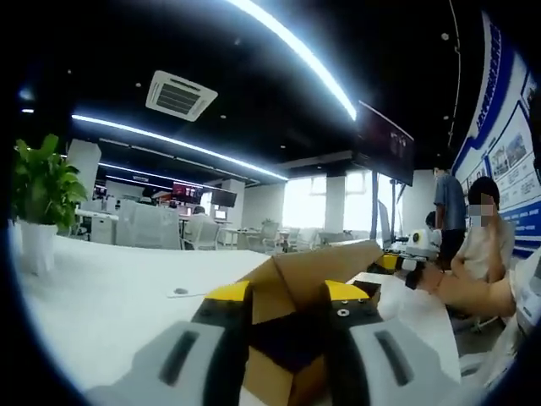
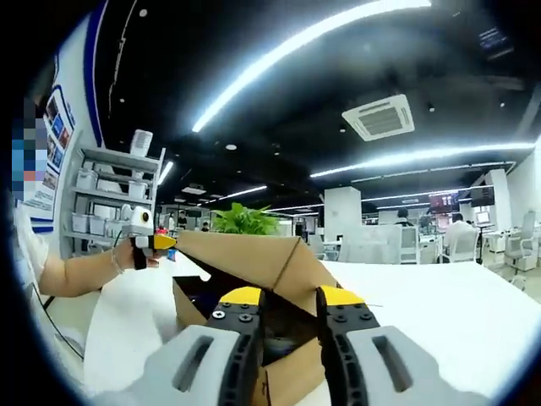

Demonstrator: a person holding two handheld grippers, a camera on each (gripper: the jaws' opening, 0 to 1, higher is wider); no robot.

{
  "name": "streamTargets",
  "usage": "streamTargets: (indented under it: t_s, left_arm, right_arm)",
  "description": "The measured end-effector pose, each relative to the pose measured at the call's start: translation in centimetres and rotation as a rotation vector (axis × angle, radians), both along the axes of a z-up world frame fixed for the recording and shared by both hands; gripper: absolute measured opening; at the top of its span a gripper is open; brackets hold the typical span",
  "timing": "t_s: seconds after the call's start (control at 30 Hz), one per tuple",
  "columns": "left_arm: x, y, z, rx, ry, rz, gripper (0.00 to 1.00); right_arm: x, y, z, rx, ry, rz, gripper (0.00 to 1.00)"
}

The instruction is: Operate the shoe box by opening the lid, removing the specified soft item, and placing it in the target area until the item is outside and the box remains undamaged.

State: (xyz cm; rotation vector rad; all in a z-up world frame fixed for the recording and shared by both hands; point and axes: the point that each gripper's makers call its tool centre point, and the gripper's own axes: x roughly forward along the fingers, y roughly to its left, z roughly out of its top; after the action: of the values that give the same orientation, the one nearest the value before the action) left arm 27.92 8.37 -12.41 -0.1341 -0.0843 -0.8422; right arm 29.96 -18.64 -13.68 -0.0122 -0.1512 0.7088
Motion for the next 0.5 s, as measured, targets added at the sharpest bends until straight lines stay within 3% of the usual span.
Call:
streamTargets:
  t_s: [0.37,0.5]
  left_arm:
    - [0.7,0.6,1.1,0.031,-0.071,0.035,0.36]
    - [0.6,0.9,1.3,0.057,-0.128,0.076,0.37]
  right_arm:
    - [1.0,-0.3,1.1,-0.080,-0.014,-0.126,0.13]
    - [1.2,-0.5,1.3,-0.062,0.016,-0.146,0.12]
